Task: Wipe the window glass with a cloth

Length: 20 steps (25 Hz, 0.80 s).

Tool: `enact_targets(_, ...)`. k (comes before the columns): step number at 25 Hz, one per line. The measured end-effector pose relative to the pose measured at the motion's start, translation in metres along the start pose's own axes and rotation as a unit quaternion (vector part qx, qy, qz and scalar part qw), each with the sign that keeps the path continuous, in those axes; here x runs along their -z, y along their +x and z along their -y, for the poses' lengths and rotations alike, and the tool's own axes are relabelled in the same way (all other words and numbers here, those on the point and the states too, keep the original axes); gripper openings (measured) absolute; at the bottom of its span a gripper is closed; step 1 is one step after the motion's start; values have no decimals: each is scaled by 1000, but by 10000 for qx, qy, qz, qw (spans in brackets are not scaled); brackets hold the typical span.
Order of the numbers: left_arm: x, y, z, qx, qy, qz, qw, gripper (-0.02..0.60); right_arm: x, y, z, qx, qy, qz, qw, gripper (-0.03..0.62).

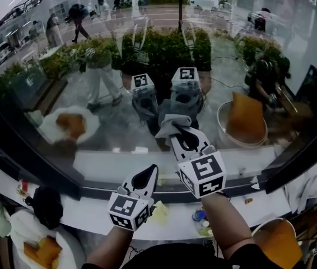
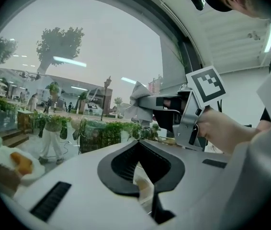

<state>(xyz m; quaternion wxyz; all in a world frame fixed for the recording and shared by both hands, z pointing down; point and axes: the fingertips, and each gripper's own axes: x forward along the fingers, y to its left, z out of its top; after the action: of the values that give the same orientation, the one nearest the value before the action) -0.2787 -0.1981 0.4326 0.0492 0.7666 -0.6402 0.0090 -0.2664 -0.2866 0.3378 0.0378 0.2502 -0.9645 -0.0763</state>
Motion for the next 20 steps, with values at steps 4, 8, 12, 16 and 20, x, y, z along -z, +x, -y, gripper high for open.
enact_targets(4, -6, 12, 17, -75, -123, -12, 9999, 8, 0, -12, 17, -102, -21, -44, 9999, 38)
enact_targets(8, -5, 14, 22, -120, -132, 11, 9998, 8, 1, -17, 23, -141, -47, -58, 9999, 38)
enact_targets(12, -6, 19, 34, -152, -230, -54, 9996, 8, 1, -23, 32, -193, -52, -58, 9998, 38)
enact_targets(16, -6, 28, 49, -151, -154, -65, 9997, 8, 4, -34, 49, -187, -4, -44, 9998, 38)
enact_targets(20, -10, 36, 62, -144, -154, -74, 9998, 8, 4, -43, 63, -166, 33, -43, 9998, 38)
